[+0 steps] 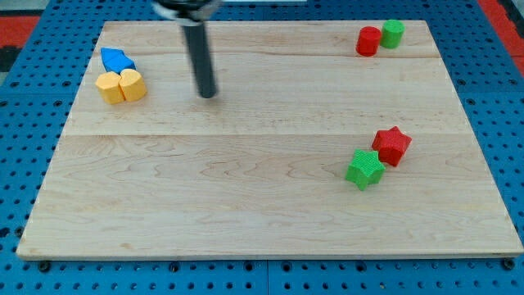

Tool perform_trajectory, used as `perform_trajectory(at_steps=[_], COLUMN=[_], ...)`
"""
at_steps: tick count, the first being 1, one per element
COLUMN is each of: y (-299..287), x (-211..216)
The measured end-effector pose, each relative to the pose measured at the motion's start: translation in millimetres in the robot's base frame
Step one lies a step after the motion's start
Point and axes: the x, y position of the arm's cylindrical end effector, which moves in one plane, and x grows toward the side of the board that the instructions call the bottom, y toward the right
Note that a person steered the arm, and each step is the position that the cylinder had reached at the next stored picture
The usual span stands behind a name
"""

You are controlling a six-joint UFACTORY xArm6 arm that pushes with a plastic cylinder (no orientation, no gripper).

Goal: Move your arm to the right of the red star

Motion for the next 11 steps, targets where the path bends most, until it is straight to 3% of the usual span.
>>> perform_trajectory(at_steps=[1, 2, 5, 9, 11], y=[106.9, 155.2, 265.4, 266.1, 217.0], x=[0.0, 0.0, 66.8, 107.9, 107.9])
